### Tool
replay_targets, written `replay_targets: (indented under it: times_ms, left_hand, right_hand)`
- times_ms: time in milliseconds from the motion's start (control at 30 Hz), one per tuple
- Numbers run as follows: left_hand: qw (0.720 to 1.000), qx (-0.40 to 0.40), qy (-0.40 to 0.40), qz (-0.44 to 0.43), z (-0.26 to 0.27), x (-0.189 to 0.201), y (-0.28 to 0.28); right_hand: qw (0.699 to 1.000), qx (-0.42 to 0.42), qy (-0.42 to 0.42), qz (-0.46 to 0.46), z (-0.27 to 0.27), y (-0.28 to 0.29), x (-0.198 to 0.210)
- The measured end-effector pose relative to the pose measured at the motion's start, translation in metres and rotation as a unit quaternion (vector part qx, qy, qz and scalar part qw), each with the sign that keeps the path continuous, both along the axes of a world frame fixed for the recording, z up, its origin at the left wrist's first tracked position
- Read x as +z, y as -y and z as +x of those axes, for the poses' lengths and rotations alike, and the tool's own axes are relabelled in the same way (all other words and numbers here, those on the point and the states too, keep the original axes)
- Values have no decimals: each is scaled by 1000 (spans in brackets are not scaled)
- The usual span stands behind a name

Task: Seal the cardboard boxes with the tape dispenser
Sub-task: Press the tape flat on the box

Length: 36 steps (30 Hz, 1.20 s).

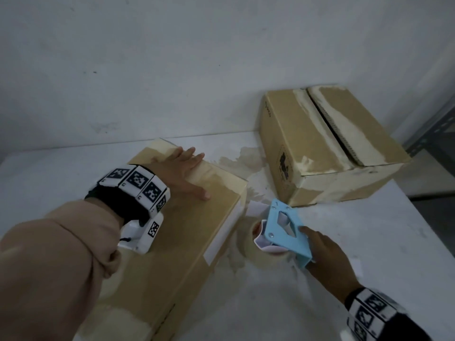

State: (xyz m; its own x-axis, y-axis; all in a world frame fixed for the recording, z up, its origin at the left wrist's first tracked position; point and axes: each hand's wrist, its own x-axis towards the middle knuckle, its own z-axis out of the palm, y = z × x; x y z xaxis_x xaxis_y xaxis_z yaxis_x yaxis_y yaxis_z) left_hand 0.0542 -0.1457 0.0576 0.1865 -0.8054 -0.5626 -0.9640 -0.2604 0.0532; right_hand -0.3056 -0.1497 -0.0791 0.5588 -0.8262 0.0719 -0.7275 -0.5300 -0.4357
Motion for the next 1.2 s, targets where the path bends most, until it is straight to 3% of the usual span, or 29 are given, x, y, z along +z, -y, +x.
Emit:
replay_targets:
  times_ms: [200, 333, 467, 567, 667, 800, 967, 1200]
  left_hand:
    - [1000, -9, 6, -5, -2, 3, -2]
    - [1000, -21, 2, 2, -2, 4, -5]
    - [1000, -9, -12, -19, -6, 4, -15]
    - [1000, 13, -15, -21, -10, 4, -22]
    - [1000, 23, -3, -18, -14, 2, -30]
    - [1000, -18, 11, -22, -16, 8, -43]
    - [996, -41, 39, -69, 2, 23, -47]
    - [997, -44, 16, -60, 24, 21, -24]
  right_hand:
    - [999, 36, -29, 25, -6, -11, -14]
    - [997, 21, -61, -33, -11, -5, 10]
    - [995, 1, 78, -57, 48, 3, 64]
    - [985, 53, 156, -40, 110, -3, 99]
    - [987, 119, 90, -53, 160, -12, 127]
    - [987, 112, -42, 109, 192, -15, 135]
    - [988, 92, -57, 111, 201, -11, 126]
    - [994, 46, -78, 61, 207, -13, 115]
